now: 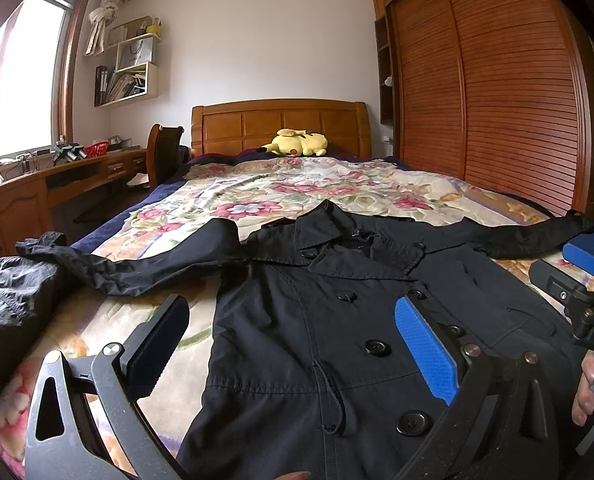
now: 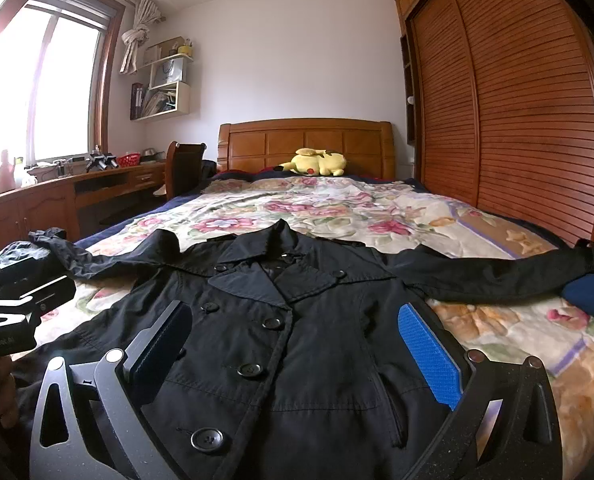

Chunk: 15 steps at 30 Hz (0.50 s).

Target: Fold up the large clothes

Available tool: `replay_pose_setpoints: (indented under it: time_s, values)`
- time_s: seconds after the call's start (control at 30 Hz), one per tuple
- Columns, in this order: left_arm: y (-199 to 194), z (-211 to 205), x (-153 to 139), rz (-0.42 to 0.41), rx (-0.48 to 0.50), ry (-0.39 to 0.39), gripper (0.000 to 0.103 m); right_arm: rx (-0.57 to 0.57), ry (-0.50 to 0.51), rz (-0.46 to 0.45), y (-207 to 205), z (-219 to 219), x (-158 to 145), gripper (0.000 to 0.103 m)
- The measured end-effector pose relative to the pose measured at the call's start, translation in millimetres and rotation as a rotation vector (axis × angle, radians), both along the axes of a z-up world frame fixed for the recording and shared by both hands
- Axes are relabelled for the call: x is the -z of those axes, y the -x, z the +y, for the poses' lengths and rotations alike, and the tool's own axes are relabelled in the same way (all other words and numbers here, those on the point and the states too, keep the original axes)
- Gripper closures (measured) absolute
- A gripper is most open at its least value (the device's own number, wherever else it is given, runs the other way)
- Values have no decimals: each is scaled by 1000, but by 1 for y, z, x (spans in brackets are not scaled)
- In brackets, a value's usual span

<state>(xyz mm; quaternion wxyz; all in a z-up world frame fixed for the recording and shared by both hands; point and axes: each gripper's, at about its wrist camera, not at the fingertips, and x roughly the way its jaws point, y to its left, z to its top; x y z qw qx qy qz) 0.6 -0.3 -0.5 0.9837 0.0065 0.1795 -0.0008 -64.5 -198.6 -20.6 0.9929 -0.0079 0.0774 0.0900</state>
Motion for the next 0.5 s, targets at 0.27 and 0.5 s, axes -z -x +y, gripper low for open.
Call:
replay_pose_setpoints:
  time_s: [0.27,0.5]
  values:
    - [-3,-7,-5,-3,-2,-2,0,2,2,0,0,0,0,0]
    - [-2,-6,-5,-6,-1,-2,0,6,3,-1,0,0,-1,0]
